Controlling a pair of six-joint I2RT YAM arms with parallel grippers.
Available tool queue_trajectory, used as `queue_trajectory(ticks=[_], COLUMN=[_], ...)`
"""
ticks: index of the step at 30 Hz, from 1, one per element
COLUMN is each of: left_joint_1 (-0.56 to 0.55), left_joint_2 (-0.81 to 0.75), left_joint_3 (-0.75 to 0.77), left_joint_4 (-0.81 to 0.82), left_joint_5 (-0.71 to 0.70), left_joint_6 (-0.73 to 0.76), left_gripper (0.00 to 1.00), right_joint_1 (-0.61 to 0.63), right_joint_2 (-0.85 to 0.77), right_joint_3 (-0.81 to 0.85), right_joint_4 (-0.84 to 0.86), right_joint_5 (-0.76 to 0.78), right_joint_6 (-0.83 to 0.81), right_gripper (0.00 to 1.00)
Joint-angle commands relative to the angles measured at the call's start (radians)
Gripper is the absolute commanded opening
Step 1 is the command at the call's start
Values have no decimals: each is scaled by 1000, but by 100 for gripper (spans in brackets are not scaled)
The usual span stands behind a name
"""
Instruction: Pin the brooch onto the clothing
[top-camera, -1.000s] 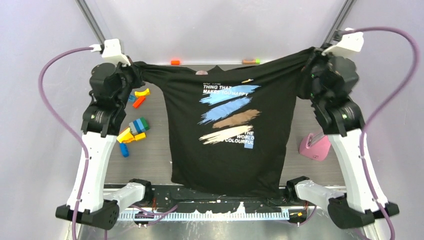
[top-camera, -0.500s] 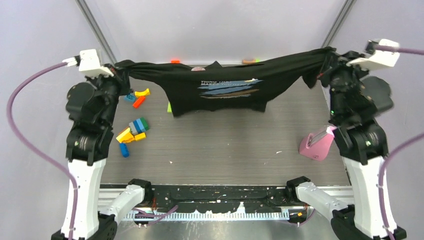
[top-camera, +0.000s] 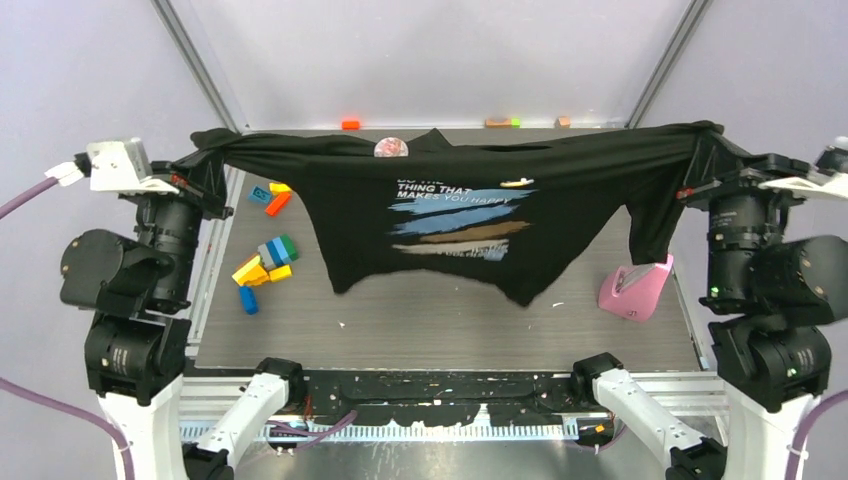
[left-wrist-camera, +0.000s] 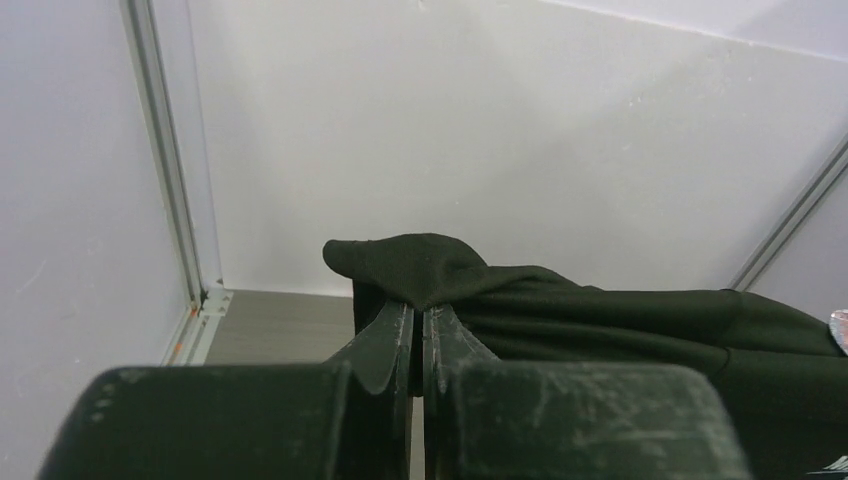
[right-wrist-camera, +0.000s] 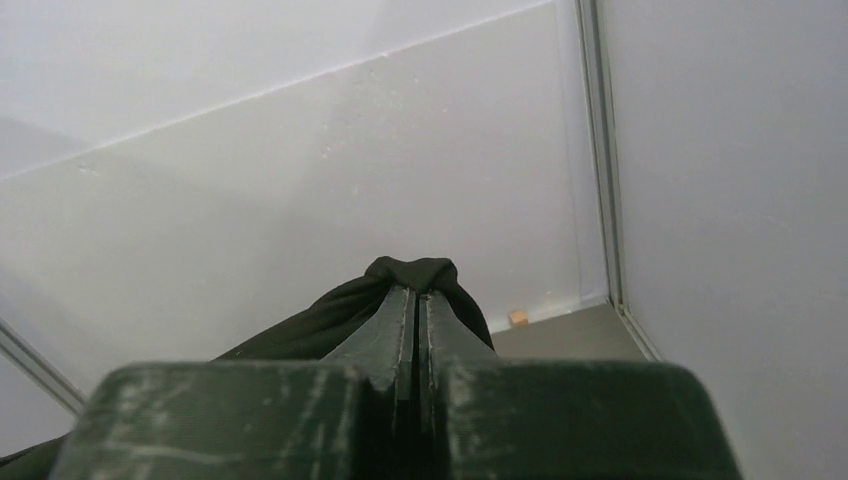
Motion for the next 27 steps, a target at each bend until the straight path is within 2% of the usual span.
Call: queue_trajectory(ticks=[1,4,7,9,13,14,15,16,17,18,19,20,22,27], left_joint_1=[7,7,7,7,4,4,4,4,-1,-7,-10,-14,-18,-48], left_joint_2=[50,99,165,208,346,391,438,476,513,528,532,530,520,496], left_joint_3=[-46,-163,-344,-518,-816,-854,-861,-850,-846,-849,-854,-861,-860,-830], left_joint_4=[7,71,175,306,575,630,611,581,575,578,586,592,577,497], left_joint_5=[-13,-10,-10,-23,-51,-46,-31,-1,34,55,76,96,124,249], left_joint_6=[-14,-63,-145,-238,-369,-384,-400,-406,-404,-408,-412,-412,-402,-378], left_gripper=[0,0,0,0,3,17,38,55,64,71,75,79,85,87], right_joint_1=[-3,-3,-4,-21,-88,-106,-117,-120,-122,-122,-122,-122,-122,-122], right_joint_2=[64,160,254,348,592,690,737,832,875,936,958,982,979,884], right_joint_3=[-55,-153,-259,-393,-535,-538,-529,-516,-489,-477,-461,-454,-446,-496], right_joint_4=[28,89,143,194,286,284,266,249,216,206,193,185,166,127], right_joint_5=[95,153,210,219,138,106,91,71,62,48,32,25,6,-45], right_joint_6=[-14,-15,11,62,227,267,281,296,297,298,295,291,284,279], right_gripper=[0,0,0,0,0,11,20,42,52,66,71,81,87,88])
